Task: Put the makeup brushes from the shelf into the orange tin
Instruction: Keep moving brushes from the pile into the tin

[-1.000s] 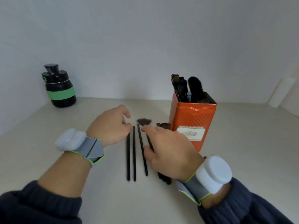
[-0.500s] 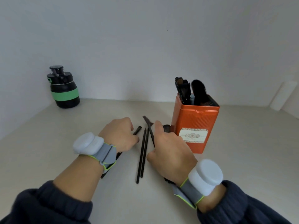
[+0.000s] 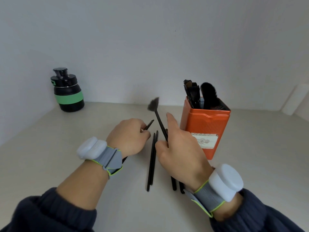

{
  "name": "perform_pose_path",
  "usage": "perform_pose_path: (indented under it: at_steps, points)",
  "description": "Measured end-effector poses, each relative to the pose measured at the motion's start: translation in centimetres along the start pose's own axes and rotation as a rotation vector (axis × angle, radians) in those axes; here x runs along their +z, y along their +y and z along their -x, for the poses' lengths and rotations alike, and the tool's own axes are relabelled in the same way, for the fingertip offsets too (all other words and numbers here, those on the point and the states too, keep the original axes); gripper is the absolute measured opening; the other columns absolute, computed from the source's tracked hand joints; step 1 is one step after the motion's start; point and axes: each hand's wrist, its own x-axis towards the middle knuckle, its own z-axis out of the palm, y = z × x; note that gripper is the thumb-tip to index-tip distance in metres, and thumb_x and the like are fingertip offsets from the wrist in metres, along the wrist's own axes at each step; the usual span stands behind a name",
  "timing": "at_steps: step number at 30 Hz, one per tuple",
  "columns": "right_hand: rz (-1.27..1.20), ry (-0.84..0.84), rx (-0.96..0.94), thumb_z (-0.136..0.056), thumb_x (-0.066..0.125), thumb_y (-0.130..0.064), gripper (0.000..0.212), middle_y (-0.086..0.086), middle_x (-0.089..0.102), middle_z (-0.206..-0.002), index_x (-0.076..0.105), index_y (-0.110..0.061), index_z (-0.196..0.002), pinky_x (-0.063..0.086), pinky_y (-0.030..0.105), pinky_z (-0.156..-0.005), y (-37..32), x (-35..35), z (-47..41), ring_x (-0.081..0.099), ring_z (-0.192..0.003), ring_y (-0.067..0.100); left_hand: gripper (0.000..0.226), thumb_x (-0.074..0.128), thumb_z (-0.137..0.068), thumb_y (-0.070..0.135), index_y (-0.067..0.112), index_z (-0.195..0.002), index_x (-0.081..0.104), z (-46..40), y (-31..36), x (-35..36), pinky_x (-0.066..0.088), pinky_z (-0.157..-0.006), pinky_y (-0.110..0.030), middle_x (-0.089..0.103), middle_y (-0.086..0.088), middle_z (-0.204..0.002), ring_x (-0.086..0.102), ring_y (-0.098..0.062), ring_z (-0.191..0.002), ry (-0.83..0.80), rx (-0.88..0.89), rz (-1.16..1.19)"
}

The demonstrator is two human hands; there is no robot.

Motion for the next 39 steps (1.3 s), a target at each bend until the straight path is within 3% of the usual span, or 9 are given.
perform_pose_path:
  at_steps: [4, 7, 13, 17, 21, 25, 29, 34, 39]
  points:
    - [-0.081, 0.135, -0.055, -0.101, 0.044, -0.030, 0.049, 0.006, 0.068, -0.072, 0.034, -0.023, -0.148, 0.055, 0.046, -0.068, 0.3, -0.1, -0.2, 0.066, -0.069, 0.033, 0.021, 0.053, -0.091, 0.023, 0.023, -0.101, 0.072, 0.1, 0.4, -0.1, 0.050, -0.073, -0.031, 0.073, 0.001, -0.087, 0.064, -0.024, -0.083, 0.101, 0.041, 0.135]
    - [-0.154, 0.251, -0.136, -0.102, 0.041, -0.042, 0.031, -0.002, 0.062, -0.061, 0.057, -0.026, -0.122, 0.051, 0.043, -0.057, 0.3, -0.4, -0.2, 0.063, -0.061, 0.027, 0.019, 0.055, -0.094, 0.028, 0.025, -0.101, 0.072, 0.0, 0.5, -0.2, 0.044, -0.069, -0.025, 0.072, 0.004, -0.087, 0.063, -0.018, -0.079, 0.203, 0.086, 0.222]
    - [-0.315, 0.429, -0.236, -0.101, 0.052, -0.031, 0.022, -0.012, 0.039, -0.046, 0.068, -0.020, -0.089, 0.029, 0.015, -0.046, 0.5, -1.8, -0.3, 0.045, -0.046, 0.007, 0.019, 0.056, -0.095, 0.032, 0.026, -0.083, 0.069, 0.1, 1.4, -0.6, 0.037, -0.051, -0.023, 0.059, 0.012, -0.057, 0.050, -0.005, -0.050, 0.284, 0.116, 0.539]
    - [-0.505, 0.496, -0.260, -0.101, 0.051, -0.030, 0.019, -0.005, 0.042, -0.049, 0.066, -0.018, -0.100, 0.032, 0.026, -0.047, 0.6, -2.5, -0.2, 0.039, -0.044, 0.011, 0.023, 0.046, -0.103, 0.023, 0.018, -0.090, 0.064, 0.7, 2.6, -1.1, 0.029, -0.038, -0.019, 0.055, 0.006, -0.052, 0.038, -0.011, -0.037, 0.217, 0.125, 0.999]
    - [-0.617, 0.626, -0.269, -0.101, 0.048, -0.031, 0.017, 0.011, 0.051, -0.056, 0.063, -0.024, -0.107, 0.041, 0.047, -0.048, 0.3, -3.8, -0.2, 0.048, -0.049, 0.033, 0.019, 0.040, -0.106, 0.019, 0.015, -0.096, 0.056, 1.5, 4.0, -1.6, 0.037, -0.035, -0.020, 0.063, -0.001, -0.060, 0.053, -0.014, -0.047, 0.216, 0.185, 1.252]
    - [-0.693, 0.781, -0.274, -0.103, 0.044, -0.024, 0.015, 0.000, 0.054, -0.059, 0.055, -0.020, -0.113, 0.038, 0.028, -0.052, 0.7, -4.7, -0.5, 0.050, -0.051, 0.017, 0.017, 0.037, -0.106, 0.017, 0.012, -0.096, 0.050, 1.8, 5.0, -1.9, 0.049, -0.043, -0.027, 0.066, -0.004, -0.064, 0.061, -0.021, -0.055, 0.337, 0.274, 1.430]
    - [-0.744, 0.828, -0.293, -0.105, 0.041, -0.020, 0.018, 0.006, 0.055, -0.066, 0.045, -0.014, -0.121, 0.036, 0.037, -0.055, 1.0, -5.3, -0.6, 0.046, -0.050, 0.024, 0.017, 0.035, -0.106, 0.017, 0.011, -0.096, 0.048, 1.7, 5.8, -2.3, 0.053, -0.048, -0.029, 0.067, -0.006, -0.065, 0.065, -0.022, -0.056, 0.474, 0.259, 1.584]
    - [-0.743, 0.961, -0.343, -0.107, 0.034, -0.011, 0.018, 0.009, 0.058, -0.075, 0.037, -0.002, -0.123, 0.041, 0.031, -0.045, 0.6, -5.8, -0.4, 0.046, -0.043, 0.022, 0.015, 0.035, -0.106, 0.018, 0.010, -0.098, 0.045, 1.9, 6.5, -2.6, 0.057, -0.058, -0.033, 0.069, -0.009, -0.072, 0.068, -0.026, -0.063, 0.581, 0.289, 1.610]
    - [-0.748, 1.043, -0.354, -0.108, 0.032, -0.013, 0.030, 0.010, 0.057, -0.085, 0.036, 0.011, -0.126, 0.043, 0.025, -0.053, 1.0, -6.2, -0.3, 0.050, -0.053, 0.019, 0.010, 0.034, -0.105, 0.015, 0.012, -0.100, 0.042, 2.4, 7.1, -2.2, 0.058, -0.061, -0.034, 0.069, -0.009, -0.082, 0.070, -0.023, -0.070, 0.675, 0.426, 1.389]
